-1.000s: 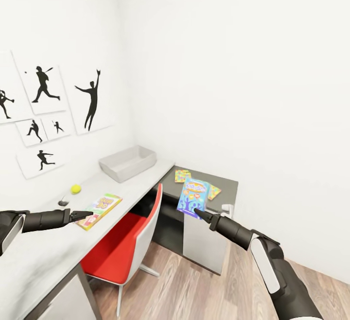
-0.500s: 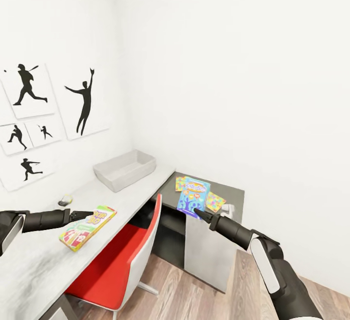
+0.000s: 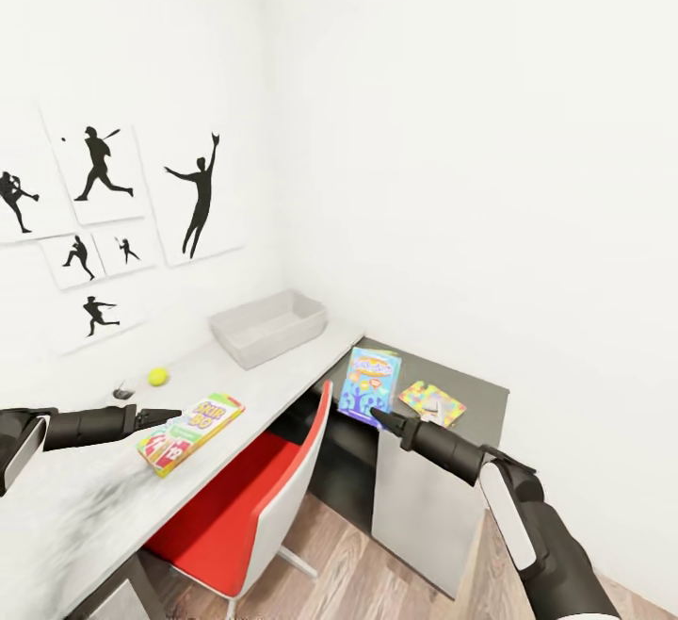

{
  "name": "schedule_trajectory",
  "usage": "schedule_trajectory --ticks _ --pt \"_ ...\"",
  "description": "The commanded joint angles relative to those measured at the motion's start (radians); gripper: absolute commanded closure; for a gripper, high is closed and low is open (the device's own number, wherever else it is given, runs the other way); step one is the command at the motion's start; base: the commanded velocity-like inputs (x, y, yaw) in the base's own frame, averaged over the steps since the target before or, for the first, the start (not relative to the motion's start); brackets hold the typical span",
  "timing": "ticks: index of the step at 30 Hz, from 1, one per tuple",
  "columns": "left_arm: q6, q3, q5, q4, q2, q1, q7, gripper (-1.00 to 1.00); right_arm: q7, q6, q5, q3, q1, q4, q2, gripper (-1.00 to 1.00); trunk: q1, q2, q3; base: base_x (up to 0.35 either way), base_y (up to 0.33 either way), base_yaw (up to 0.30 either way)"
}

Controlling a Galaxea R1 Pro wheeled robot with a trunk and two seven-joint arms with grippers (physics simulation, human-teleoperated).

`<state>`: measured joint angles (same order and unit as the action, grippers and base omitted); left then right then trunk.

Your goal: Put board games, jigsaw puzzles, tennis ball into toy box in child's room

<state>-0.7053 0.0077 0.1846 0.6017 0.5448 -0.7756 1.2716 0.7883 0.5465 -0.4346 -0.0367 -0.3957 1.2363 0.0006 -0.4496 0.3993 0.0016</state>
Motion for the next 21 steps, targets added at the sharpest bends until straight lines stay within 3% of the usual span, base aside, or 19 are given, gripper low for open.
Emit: schedule_trajectory --ticks 1,12,21 --pt "-0.01 0.0 0.003 0.0 0.0 -0.001 0.002 -1.0 0.002 0.007 -0.004 -0.001 0.0 0.0 0.001 1.0 0.0 0.001 0.0 0.008 -0.171 0.291" --pt "-0.008 0.0 0.003 0.0 0.0 -0.001 0.0 -1.0 0.009 0.007 0.001 -0.003 0.0 0.0 -0.003 1.0 0.0 0.001 0.0 0.192 -0.129 0.28" --pt "-0.008 0.0 0.003 0.0 0.0 -0.001 0.0 -1.0 0.011 0.007 0.0 -0.002 0.0 0.0 -0.006 1.0 0.0 0.001 0.0 0.192 -0.006 0.042"
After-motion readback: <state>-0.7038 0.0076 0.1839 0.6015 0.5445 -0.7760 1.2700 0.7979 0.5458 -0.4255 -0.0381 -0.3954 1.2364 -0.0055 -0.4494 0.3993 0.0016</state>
